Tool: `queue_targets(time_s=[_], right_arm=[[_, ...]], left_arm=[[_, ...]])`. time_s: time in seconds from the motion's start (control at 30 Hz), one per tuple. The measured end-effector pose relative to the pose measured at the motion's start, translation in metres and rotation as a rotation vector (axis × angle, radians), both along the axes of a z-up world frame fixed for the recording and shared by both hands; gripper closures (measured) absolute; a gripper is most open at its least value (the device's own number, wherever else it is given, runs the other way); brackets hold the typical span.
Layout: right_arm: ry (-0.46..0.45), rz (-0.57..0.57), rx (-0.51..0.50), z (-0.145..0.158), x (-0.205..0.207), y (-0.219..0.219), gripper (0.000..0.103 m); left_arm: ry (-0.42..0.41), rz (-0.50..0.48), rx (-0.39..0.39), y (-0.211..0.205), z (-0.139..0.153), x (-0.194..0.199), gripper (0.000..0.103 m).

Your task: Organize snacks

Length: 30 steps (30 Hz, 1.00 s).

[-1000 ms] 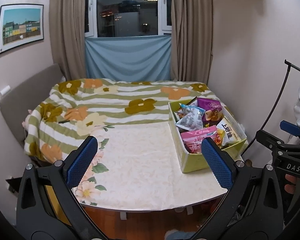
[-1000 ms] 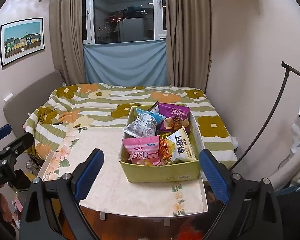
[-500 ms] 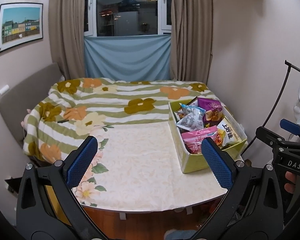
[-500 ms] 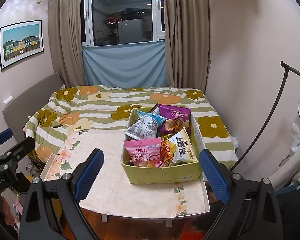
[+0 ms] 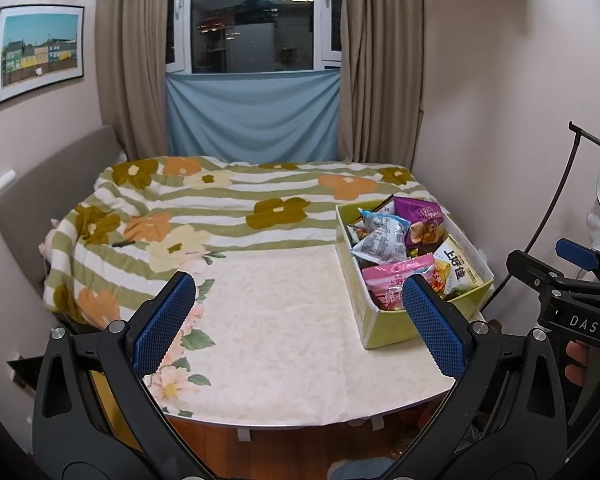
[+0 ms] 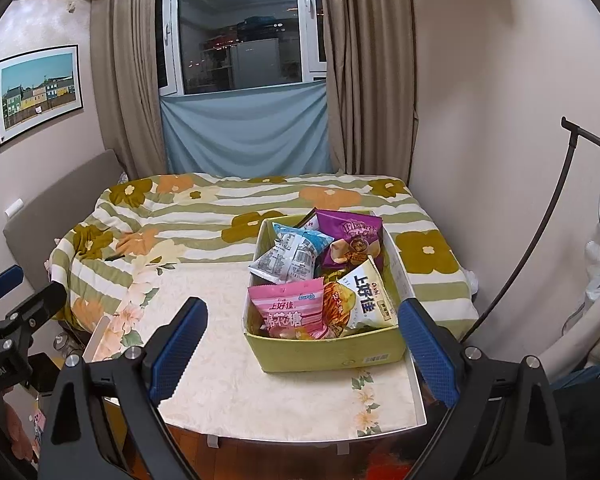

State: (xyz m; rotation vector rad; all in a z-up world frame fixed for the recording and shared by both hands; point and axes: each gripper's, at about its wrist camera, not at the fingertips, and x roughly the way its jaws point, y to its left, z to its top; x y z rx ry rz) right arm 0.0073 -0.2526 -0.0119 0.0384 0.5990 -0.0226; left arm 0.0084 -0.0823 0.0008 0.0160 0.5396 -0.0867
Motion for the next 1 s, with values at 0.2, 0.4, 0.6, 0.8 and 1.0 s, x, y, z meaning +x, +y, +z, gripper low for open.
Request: queue_targets(time_s=[0.2, 0.4, 0.6, 0.8, 1.0], right_arm=[[0.002, -0.004, -0.001, -0.0004, -0.0015, 0.0013, 0.008], [0.006, -0.009, 0.000, -0.0021, -0.0018, 0.0025, 0.008], [0.006, -0.009, 0.000, -0.0020, -0.0018, 0.0030, 0.008], [0.009, -0.008, 0.000, -0.0065, -0.0021, 0.0041, 0.008], [0.013, 0.000, 0.000, -0.0071, 0.0007, 0.0082, 0.008]], left_arm=[[-0.004, -0.005, -0.001, 0.0000, -0.0004, 0.0014, 0.000], [-0.010, -0.004, 0.002, 0.0015, -0.0006, 0.0039, 0.000], [-0.005, -0.004, -0.001, 0.0040, -0.0014, 0.0042, 0.000], [-0.003, 0.003, 0.015, 0.0033, -0.0021, 0.0052, 0.000], [-0.007, 0.016, 0.040, -0.0007, -0.0001, 0.0020, 0.000]])
